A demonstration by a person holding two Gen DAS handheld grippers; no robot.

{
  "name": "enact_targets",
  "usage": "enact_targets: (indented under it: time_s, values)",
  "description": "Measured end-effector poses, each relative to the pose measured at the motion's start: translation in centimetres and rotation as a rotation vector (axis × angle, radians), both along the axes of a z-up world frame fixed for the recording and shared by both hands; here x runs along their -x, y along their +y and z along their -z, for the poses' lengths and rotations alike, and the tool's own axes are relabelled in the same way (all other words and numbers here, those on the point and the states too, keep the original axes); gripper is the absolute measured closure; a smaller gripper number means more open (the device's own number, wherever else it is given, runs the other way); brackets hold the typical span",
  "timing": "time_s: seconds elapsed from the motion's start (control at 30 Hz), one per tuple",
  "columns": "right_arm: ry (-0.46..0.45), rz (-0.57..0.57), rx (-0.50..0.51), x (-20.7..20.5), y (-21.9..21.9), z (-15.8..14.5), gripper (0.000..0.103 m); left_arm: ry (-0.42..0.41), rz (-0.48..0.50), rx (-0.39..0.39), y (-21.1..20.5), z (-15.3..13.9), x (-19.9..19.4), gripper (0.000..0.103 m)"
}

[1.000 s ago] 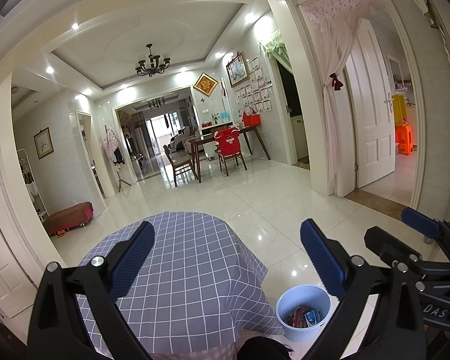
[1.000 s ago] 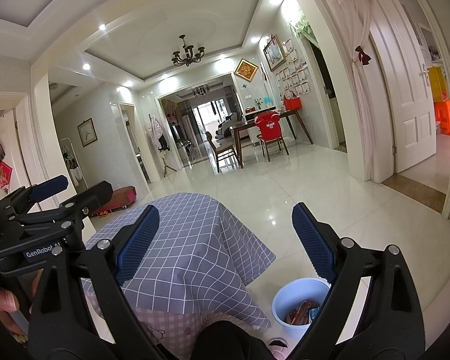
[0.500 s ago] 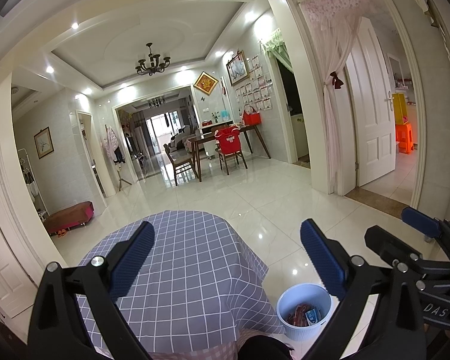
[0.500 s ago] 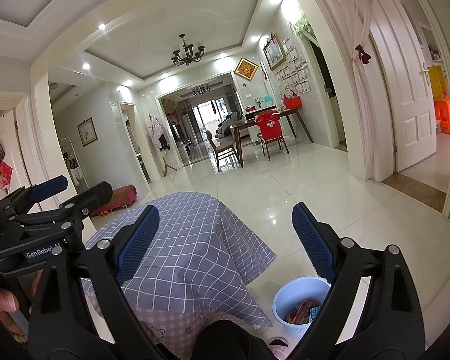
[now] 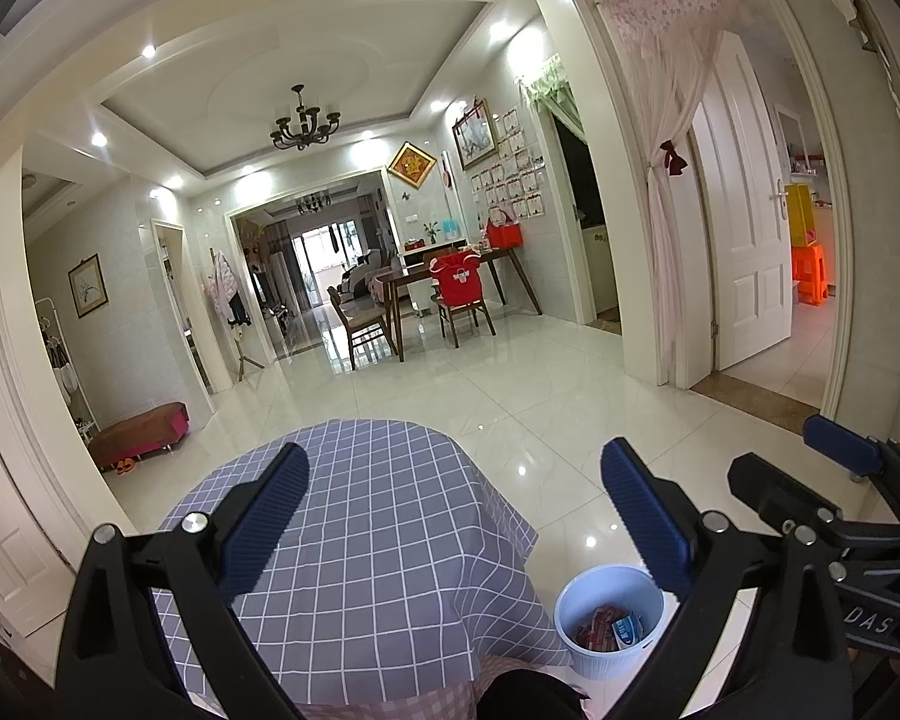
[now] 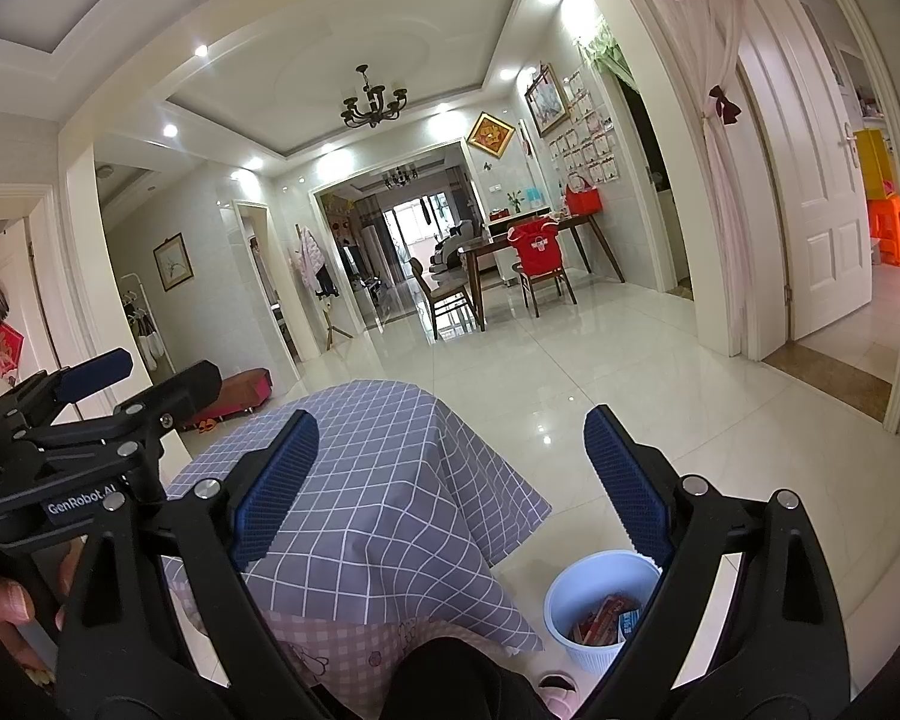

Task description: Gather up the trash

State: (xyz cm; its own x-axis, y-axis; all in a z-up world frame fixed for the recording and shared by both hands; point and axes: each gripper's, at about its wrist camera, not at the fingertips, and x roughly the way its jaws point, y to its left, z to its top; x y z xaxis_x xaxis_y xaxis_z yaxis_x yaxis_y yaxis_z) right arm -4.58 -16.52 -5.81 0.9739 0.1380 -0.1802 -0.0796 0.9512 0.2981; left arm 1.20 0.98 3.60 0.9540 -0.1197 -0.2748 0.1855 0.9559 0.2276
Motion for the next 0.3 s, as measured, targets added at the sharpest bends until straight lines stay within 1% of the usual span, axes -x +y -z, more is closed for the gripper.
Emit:
enact_targets:
  time_s: [0.13, 0.2, 0.3]
  values:
    - [0.003, 0.003, -0.005, 0.3, 0.2, 0.1, 0.014, 0.007, -0.002, -0.002, 0.6, 0.2, 0.0, 0.006]
    - [0.008, 0.009, -0.012, 0.1, 0.3, 0.3, 0.014, 0.018, -0.005, -0.011, 1.5, 0.7, -0.3, 0.006]
    - [0.039, -0.001, -0.029, -0.2, 1.6, 1.2, 0.013, 0.046, -0.004, -0.01, 3.3, 1.8, -1.3, 0.006]
